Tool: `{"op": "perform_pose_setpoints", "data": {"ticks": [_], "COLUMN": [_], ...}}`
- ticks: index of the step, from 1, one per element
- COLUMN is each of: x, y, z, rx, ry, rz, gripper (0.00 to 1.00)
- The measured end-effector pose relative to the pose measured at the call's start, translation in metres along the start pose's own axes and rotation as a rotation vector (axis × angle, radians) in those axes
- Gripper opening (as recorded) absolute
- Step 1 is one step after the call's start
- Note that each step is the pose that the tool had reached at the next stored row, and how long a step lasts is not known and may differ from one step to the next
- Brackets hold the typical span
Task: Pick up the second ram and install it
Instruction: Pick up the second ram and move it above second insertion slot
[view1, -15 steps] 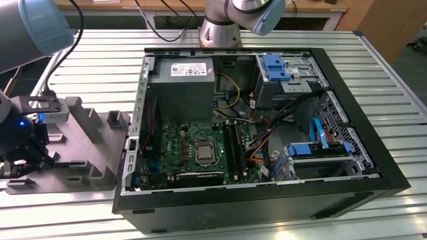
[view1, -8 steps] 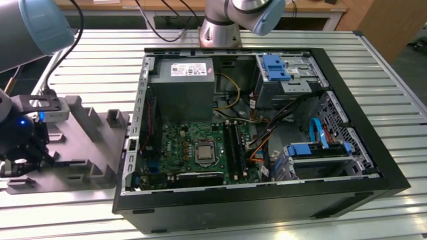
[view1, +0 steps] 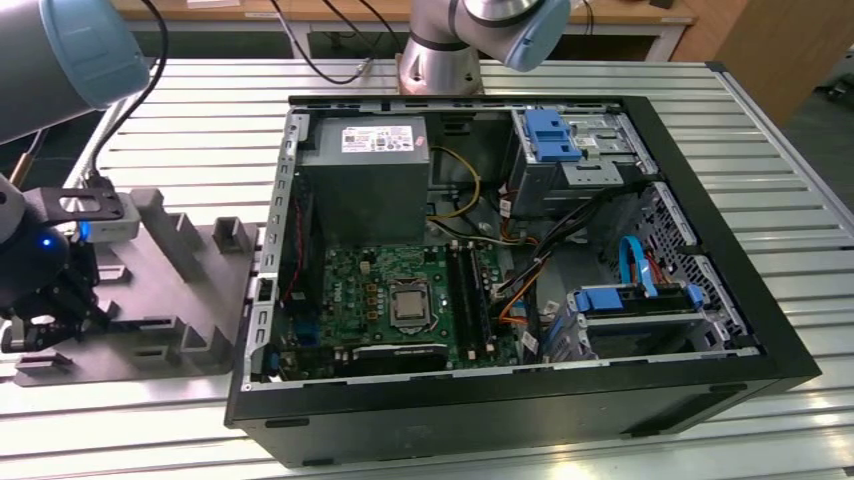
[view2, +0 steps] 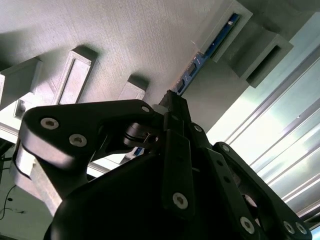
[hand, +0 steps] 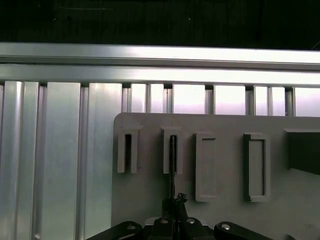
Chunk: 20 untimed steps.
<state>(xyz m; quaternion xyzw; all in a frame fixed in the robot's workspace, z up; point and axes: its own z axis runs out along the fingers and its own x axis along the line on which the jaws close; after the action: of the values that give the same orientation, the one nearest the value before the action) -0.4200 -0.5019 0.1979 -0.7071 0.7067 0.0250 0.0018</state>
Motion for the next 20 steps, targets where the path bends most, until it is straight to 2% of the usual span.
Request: {"op": "perform_pose_setpoints", "data": {"ticks": [12, 14, 20], "x": [-0.0001, -0.0002, -0.0009], "y": [0.0001, 0.0003, 0.0008], "z": [-0.0030, -0.0060, -0.0233], "rx": [-0.0002, -0.0002, -0.0001], "ry": [0.0002, -0.0008, -0.0019], "rz": [0.000, 0.000, 0.000], "gripper": [0.12, 0.12, 0.12]}}
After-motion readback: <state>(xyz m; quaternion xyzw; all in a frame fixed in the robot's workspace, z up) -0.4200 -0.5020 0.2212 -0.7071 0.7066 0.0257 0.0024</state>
